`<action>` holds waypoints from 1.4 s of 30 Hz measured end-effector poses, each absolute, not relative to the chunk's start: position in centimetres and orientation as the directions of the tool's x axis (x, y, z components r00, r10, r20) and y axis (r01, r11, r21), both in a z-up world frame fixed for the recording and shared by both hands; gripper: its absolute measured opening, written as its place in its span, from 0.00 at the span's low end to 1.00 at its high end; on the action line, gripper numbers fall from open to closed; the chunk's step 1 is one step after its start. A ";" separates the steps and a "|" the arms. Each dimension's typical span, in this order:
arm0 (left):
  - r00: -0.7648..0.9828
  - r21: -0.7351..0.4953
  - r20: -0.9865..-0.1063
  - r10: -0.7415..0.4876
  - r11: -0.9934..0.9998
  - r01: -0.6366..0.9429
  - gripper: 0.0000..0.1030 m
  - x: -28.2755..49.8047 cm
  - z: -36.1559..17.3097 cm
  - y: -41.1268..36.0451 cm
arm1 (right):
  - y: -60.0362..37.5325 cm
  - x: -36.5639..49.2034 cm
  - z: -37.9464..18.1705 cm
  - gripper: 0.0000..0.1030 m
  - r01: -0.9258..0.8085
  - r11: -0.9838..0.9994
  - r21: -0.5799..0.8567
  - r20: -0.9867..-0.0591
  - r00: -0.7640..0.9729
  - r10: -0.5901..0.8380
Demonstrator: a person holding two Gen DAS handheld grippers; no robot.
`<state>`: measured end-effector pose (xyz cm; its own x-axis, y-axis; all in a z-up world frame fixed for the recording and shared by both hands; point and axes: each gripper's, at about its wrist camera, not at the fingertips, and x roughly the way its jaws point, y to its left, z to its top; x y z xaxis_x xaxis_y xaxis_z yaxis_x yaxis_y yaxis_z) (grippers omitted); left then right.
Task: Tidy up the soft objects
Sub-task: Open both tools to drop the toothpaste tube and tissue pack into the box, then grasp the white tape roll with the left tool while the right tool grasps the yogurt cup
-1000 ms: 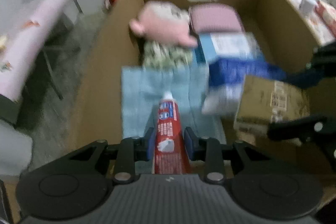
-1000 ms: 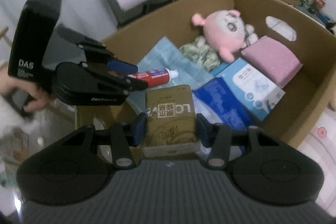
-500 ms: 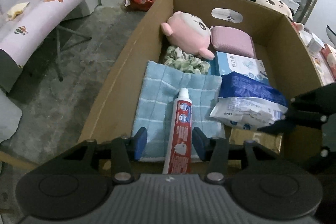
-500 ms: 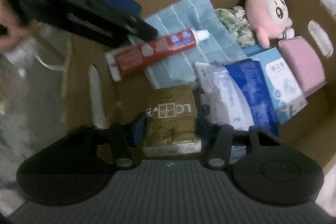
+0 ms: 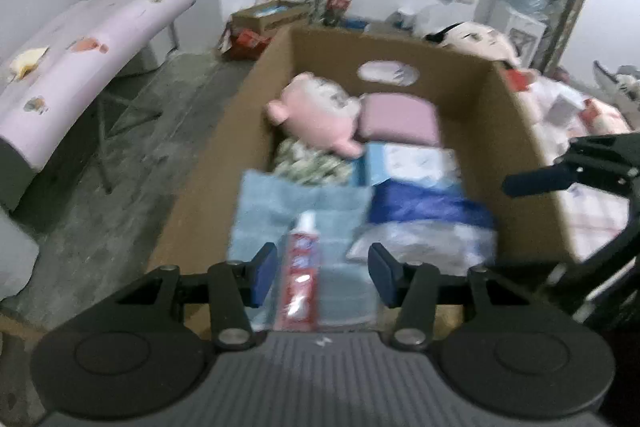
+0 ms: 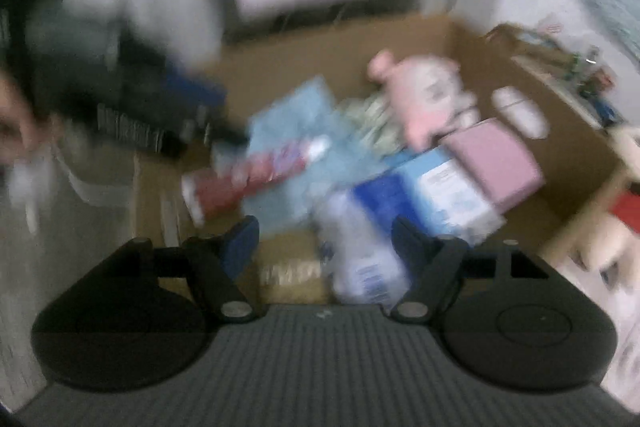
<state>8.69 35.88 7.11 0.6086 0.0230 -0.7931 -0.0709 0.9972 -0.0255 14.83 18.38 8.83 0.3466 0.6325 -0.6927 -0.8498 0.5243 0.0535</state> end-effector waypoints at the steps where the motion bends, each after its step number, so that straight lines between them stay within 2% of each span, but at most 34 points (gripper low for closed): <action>1: 0.616 -0.032 -0.788 0.012 0.998 -0.060 0.50 8.8 7.5 35.2 | 16.5 15.2 9.5 0.71 -0.824 0.552 0.127 -0.648 0.353 0.675; 4: 0.627 -0.061 -0.778 -0.045 0.998 -0.005 0.49 9.3 8.8 32.5 | 9.3 16.2 10.5 0.73 -0.730 0.583 0.356 -0.496 0.381 0.780; 7: 0.635 -0.077 -0.766 -0.100 0.995 0.064 0.48 10.2 10.2 29.0 | 2.5 16.7 10.2 0.73 -0.640 0.655 0.402 -0.423 0.505 0.753; 15: 0.611 -0.097 -0.739 -0.283 0.943 0.319 0.45 15.2 12.1 14.9 | -14.2 19.3 5.4 0.74 -0.342 0.837 0.427 -0.401 0.758 0.514; 20: 0.645 -0.122 -0.679 -0.351 0.920 0.372 0.50 22.0 9.0 5.9 | -20.2 25.2 5.4 0.74 -0.229 0.784 0.576 -0.334 0.810 0.482; 22: 0.607 -0.109 -0.708 -0.362 0.904 0.412 0.50 25.2 6.3 2.2 | -20.6 28.0 6.4 0.74 -0.230 0.833 0.504 -0.349 0.828 0.439; 25: 0.598 -0.018 -0.749 -0.285 0.911 0.412 0.49 28.3 2.0 -1.7 | -19.9 32.4 7.2 0.74 -0.261 0.905 0.336 -0.393 0.834 0.386; 27: 0.610 0.020 -0.755 -0.243 0.920 0.392 0.49 29.7 -0.4 -3.1 | -19.8 34.6 6.5 0.75 -0.290 0.904 0.316 -0.416 0.814 0.406; 29: 0.611 -0.006 -0.759 -0.226 0.940 0.341 0.48 30.7 -2.0 -3.1 | -19.3 36.1 5.3 0.78 -0.325 0.887 0.329 -0.438 0.780 0.448; 32: 0.608 -0.104 -0.749 -0.264 0.953 0.285 0.52 31.7 -3.4 -1.4 | -17.9 37.6 4.2 0.80 -0.360 0.896 0.258 -0.508 0.738 0.443; 35: 0.600 -0.173 -0.733 -0.320 0.941 0.290 0.55 32.1 -3.6 -0.6 | -16.9 38.7 3.4 0.88 -0.365 0.903 0.225 -0.517 0.741 0.428; 37: 0.609 -0.173 -0.720 -0.332 0.936 0.305 0.56 32.0 -3.8 -0.7 | -16.9 39.4 2.7 0.92 -0.373 0.896 0.240 -0.510 0.737 0.443; 39: 0.631 -0.123 -0.706 -0.321 0.933 0.337 0.55 31.4 -4.0 -1.3 | -16.7 39.9 2.2 0.93 -0.374 0.898 0.233 -0.516 0.735 0.440; 41: 0.660 -0.035 -0.693 -0.290 0.928 0.371 0.48 30.8 -4.5 -2.3 | -16.2 40.2 1.6 0.94 -0.375 0.900 0.221 -0.519 0.737 0.434; 42: 0.679 0.027 -0.688 -0.257 0.926 0.377 0.47 30.5 -4.7 -3.0 | -16.4 40.7 1.4 0.94 -0.377 0.900 0.218 -0.517 0.737 0.435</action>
